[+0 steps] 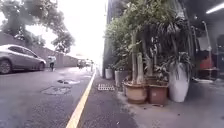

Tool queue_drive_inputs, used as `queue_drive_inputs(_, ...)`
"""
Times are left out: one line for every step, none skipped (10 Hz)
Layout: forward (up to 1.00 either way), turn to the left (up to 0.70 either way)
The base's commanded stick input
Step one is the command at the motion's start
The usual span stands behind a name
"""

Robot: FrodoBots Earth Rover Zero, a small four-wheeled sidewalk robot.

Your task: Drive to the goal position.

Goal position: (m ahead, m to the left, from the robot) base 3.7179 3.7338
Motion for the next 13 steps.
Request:
queue_drive_inputs(0.45,0.00)
queue_drive_inputs(0.45,0.00)
queue_drive_inputs(0.45,0.00)
queue_drive_inputs(0.45,0.00)
queue_drive_inputs(0.45,0.00)
queue_drive_inputs(0.45,0.00)
queue_drive_inputs(0.45,0.00)
queue_drive_inputs(0.45,0.00)
queue_drive_inputs(0.45,0.00)
queue_drive_inputs(0.45,0.00)
queue_drive_inputs(0.45,0.00)
queue_drive_inputs(0.45,0.00)
queue_drive_inputs(0.45,0.00)
